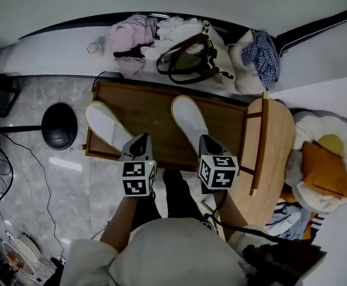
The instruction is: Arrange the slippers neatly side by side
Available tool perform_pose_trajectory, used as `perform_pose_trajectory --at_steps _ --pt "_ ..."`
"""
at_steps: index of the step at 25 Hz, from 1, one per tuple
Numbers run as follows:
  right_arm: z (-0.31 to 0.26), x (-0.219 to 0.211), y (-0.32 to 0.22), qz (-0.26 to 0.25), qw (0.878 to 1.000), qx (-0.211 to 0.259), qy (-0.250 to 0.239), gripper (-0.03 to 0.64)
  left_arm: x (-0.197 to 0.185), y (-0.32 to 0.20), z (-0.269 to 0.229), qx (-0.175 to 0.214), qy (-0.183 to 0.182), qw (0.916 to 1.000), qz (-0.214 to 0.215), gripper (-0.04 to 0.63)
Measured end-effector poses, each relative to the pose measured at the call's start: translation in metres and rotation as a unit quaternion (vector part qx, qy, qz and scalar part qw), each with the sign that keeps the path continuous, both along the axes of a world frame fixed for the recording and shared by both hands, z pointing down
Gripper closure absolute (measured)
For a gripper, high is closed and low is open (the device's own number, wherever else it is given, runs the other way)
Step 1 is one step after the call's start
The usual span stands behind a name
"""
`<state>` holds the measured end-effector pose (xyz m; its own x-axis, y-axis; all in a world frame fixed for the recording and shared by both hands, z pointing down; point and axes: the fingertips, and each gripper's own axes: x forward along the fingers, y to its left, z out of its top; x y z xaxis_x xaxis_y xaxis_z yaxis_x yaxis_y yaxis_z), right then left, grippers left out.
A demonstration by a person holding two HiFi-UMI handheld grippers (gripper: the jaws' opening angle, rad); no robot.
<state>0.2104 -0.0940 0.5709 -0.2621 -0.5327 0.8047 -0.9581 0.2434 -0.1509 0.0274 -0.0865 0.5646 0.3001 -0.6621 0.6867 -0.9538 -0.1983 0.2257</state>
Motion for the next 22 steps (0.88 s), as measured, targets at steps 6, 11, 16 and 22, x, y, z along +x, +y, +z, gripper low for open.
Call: perform_pose_trajectory --at_steps 6,11,16,22 --pt "0.007 -0.004 -0.006 -0.018 1.0 -0.01 0.004 0.581 0.005 0.002 0.004 -0.007 0.0 1.0 0.006 0.592" --pt "0.012 -0.009 -0.01 -0.031 0.999 -0.015 0.002 0.58 0.001 0.004 0.009 -0.014 -0.003 0.9999 0.003 0.592" --pt "0.017 -0.013 -0.014 -0.046 0.999 -0.019 0.0 0.58 -0.004 0.002 0.01 -0.013 -0.005 0.9999 -0.006 0.592" --pt "0.023 -0.015 -0.017 -0.065 0.998 -0.022 0.006 0.578 -0.01 0.003 0.012 -0.015 -0.008 0.9996 -0.021 0.592"
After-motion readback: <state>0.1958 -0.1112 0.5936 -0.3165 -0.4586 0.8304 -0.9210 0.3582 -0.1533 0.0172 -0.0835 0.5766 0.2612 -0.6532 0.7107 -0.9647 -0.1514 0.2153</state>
